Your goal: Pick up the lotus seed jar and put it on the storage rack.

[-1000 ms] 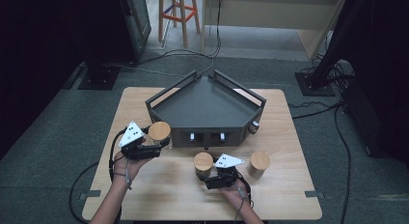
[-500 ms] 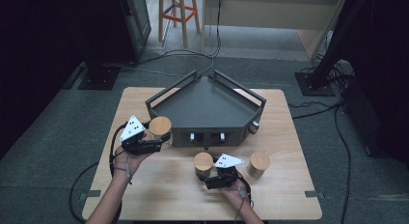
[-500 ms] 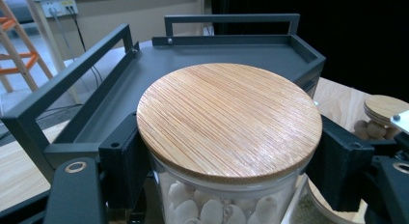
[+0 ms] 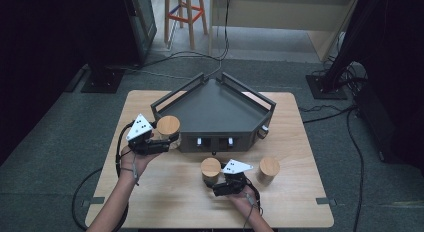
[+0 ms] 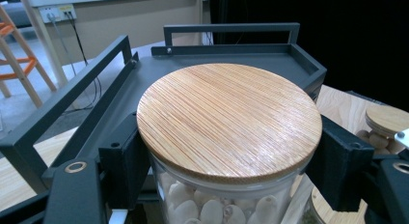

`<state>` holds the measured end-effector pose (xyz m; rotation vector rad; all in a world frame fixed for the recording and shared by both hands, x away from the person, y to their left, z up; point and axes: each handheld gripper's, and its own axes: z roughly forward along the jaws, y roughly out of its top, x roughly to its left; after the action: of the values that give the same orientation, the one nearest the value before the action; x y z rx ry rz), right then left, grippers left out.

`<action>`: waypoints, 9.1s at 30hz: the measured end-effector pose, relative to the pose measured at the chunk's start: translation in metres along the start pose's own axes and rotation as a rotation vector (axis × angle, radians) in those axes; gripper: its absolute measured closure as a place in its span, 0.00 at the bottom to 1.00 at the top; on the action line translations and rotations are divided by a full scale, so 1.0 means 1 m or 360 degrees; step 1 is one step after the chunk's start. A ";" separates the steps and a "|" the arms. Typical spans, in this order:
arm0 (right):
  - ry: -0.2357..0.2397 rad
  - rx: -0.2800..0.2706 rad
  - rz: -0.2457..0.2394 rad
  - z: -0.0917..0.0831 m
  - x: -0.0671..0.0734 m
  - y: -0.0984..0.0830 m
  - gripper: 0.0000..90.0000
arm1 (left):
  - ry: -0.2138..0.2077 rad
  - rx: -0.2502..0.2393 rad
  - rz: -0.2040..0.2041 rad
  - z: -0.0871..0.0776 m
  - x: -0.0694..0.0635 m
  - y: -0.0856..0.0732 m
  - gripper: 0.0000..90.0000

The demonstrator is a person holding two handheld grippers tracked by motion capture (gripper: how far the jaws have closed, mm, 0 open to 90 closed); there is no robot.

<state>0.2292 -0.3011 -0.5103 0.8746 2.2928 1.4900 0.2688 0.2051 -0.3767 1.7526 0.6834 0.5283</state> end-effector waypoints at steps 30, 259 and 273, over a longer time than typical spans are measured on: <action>0.0012 -0.0001 -0.0003 0.000 -0.001 0.000 0.15 | 0.0004 -0.0020 0.0041 0.027 0.010 0.016 0.28; 0.0020 0.0021 -0.0007 0.001 -0.002 0.002 0.15 | 0.0067 -0.0019 0.0088 -0.015 -0.008 -0.065 0.12; 0.0019 0.0023 -0.0002 0.001 -0.002 0.002 0.15 | 0.0064 -0.0069 0.0031 -0.023 -0.010 -0.082 0.12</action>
<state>0.2321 -0.3010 -0.5089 0.8700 2.3146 1.4839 0.2316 0.2315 -0.4498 1.7135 0.6790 0.5890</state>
